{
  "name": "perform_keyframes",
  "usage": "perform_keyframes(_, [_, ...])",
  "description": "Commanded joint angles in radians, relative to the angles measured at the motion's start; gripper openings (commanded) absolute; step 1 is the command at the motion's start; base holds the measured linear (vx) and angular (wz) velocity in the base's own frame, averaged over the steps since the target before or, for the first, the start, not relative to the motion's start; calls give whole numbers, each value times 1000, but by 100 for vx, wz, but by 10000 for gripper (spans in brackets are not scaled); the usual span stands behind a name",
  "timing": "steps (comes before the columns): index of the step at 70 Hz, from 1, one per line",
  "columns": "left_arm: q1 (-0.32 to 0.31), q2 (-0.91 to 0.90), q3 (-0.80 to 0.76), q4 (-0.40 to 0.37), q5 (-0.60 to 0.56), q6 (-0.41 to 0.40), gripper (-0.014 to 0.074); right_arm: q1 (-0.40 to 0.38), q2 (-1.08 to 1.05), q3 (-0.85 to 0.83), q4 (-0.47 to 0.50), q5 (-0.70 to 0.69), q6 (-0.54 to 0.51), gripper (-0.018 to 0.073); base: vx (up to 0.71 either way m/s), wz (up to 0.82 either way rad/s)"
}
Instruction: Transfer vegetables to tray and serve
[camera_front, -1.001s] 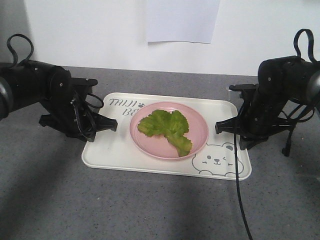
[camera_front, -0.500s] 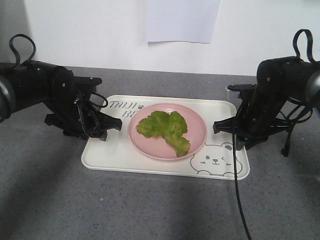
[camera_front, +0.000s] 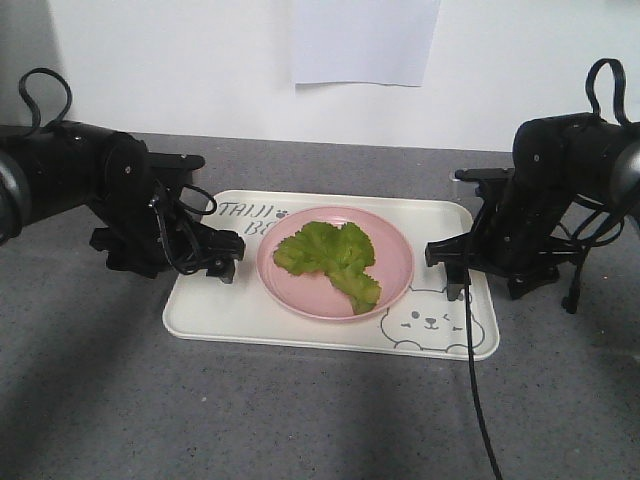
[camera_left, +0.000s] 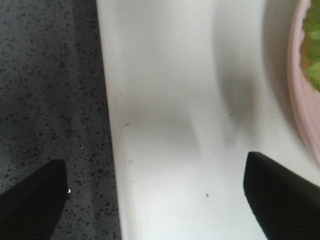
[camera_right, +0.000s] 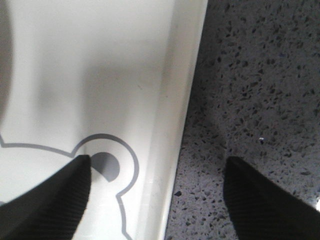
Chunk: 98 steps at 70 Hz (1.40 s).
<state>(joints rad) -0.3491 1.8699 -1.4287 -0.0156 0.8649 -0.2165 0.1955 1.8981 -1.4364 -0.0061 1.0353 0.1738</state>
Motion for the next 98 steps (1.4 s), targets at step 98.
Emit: perform_keyframes(98, [-4,-901,542,172,-308,-132,593,3,-1018,505,-120,-180,39,592,0,0])
